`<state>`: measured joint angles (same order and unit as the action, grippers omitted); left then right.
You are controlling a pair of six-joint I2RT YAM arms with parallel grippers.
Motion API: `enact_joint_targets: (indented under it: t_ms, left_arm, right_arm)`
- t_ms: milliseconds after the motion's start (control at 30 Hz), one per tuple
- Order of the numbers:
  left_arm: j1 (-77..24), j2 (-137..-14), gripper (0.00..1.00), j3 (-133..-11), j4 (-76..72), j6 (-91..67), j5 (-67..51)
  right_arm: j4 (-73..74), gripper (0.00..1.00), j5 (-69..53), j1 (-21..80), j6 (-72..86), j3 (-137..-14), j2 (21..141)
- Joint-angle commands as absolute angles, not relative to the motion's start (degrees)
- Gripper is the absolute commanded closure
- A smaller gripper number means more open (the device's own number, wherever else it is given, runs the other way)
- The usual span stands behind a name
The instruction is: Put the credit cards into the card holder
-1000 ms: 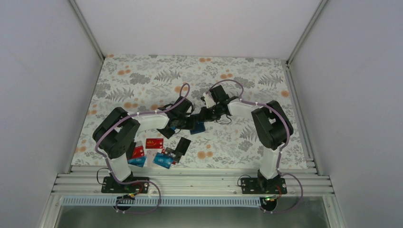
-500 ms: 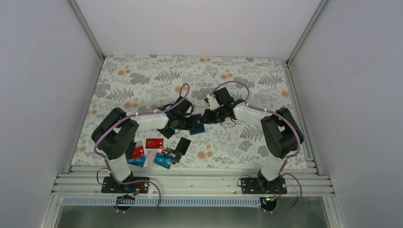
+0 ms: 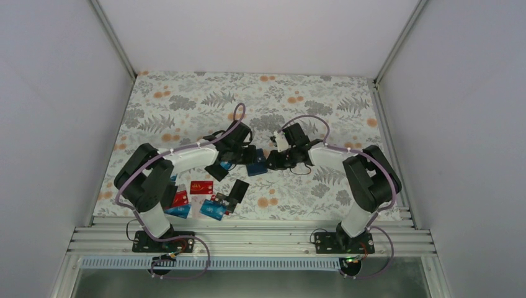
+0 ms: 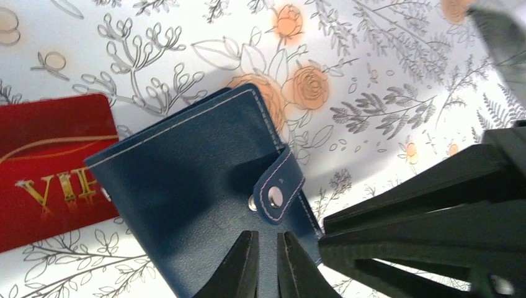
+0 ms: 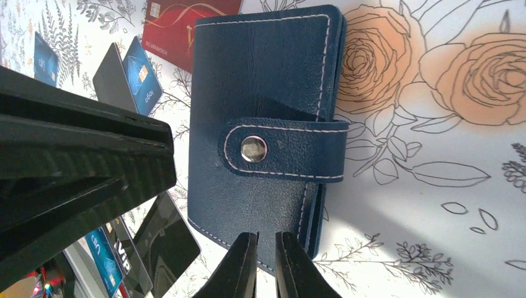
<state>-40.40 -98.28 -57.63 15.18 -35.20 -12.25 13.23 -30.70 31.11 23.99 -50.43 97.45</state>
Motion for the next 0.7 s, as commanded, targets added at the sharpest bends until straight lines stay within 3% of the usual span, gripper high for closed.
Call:
enact_joint_targets:
  t_ms: [0,300,667]
  left_arm:
    - [-40.79,-98.82,0.87,-60.06,14.91,-36.16,-12.21]
    - [-40.78,-102.67,0.78,-62.21,15.42,-38.02,-12.21]
    - [-40.77,-104.41,0.79,-62.89,14.37,-38.31,-13.09]
  right_arm:
    - [9.05,0.89,-32.59,31.68,24.92,-49.53,98.60]
    - [8.31,0.89,-32.53,31.67,24.53,-48.80,99.90]
    - [8.44,0.89,-32.70,31.66,24.25,-49.09,100.67]
